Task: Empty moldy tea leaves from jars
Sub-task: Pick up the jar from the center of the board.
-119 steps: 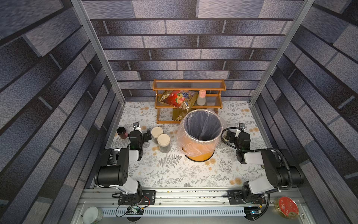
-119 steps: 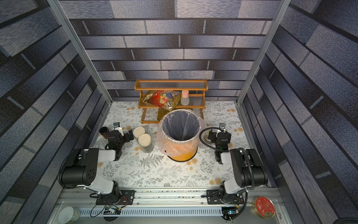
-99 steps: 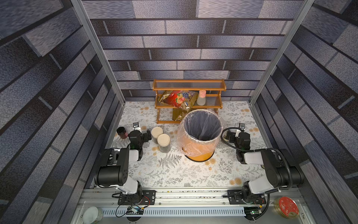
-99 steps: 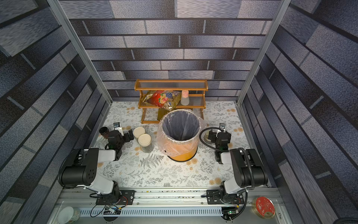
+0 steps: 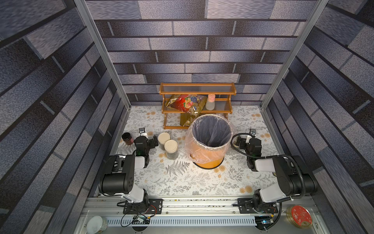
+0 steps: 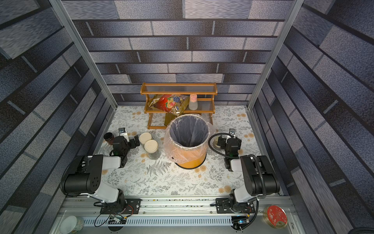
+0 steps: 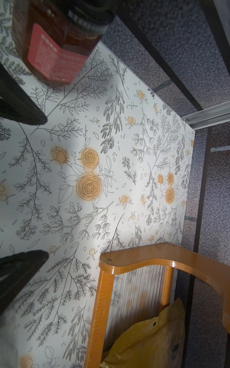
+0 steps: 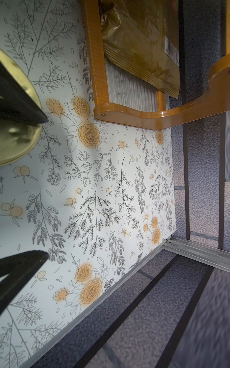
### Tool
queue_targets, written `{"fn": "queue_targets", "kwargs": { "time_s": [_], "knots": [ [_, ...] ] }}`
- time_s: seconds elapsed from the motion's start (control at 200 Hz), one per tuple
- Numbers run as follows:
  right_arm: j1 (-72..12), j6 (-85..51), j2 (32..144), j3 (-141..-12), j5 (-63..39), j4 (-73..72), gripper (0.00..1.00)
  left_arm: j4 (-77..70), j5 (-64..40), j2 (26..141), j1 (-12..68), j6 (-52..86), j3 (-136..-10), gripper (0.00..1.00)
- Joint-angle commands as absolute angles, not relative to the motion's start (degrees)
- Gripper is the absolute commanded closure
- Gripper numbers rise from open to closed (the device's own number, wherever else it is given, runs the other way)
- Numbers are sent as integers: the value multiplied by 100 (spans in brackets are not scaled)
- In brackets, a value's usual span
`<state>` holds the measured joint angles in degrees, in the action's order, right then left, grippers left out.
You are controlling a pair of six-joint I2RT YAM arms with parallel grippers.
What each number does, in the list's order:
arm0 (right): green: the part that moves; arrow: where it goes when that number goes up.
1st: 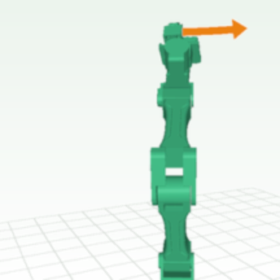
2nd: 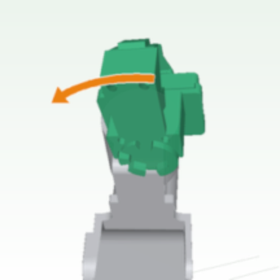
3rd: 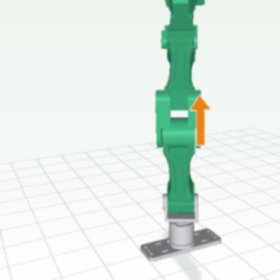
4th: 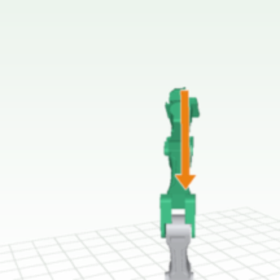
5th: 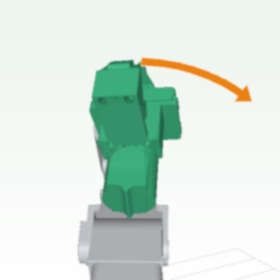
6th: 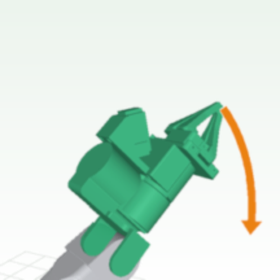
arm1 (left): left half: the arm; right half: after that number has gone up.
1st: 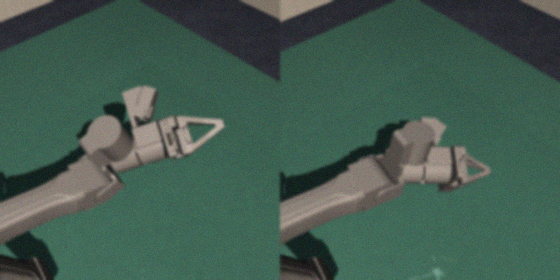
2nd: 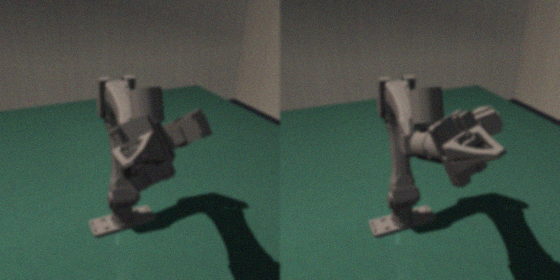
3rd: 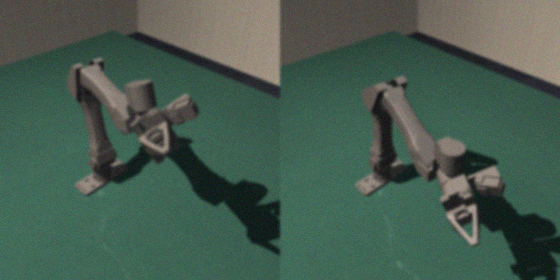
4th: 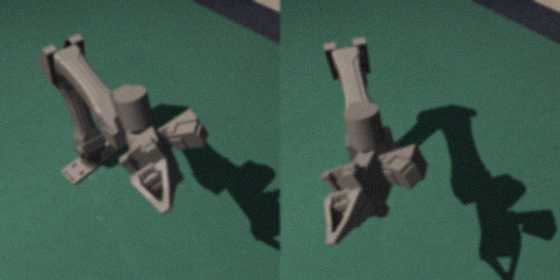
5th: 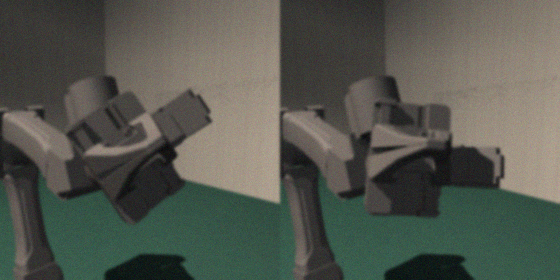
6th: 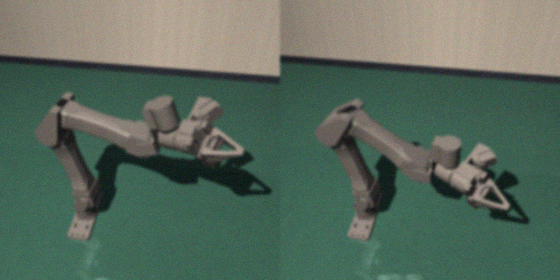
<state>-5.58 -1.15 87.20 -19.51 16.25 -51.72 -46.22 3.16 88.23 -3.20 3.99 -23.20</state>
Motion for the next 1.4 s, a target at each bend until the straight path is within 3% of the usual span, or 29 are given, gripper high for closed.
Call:
{"fn": "queue_targets", "kwargs": {
  "time_s": [0.0,0.396,0.521,0.676,0.937,1.077,1.398],
  "knots": [
    [-531,-27,8787,-2043,1670,-5241,0,-4632,272,8859,-361,328,-2448,0],
    [-527,-34,8765,-2015,1681,-5281,0,-4627,263,8844,-361,334,-2437,0],
    [-532,-99,8295,-1921,1917,-5092,0,-4297,589,8525,-299,365,-2499,0],
    [-534,-593,7059,-2419,2611,-2846,0,-3539,1074,7791,-206,349,-2532,0],
    [-533,-1388,6119,-3680,2473,204,0,-1550,1516,6051,-143,684,-3015,0],
    [-535,-1778,5827,-4120,2092,1397,0,-262,1601,5261,12,1091,-3580,0],
    [-537,-2035,5307,-4316,906,3111,0,1969,2446,4612,1321,1839,-4767,0]
  ]
}}
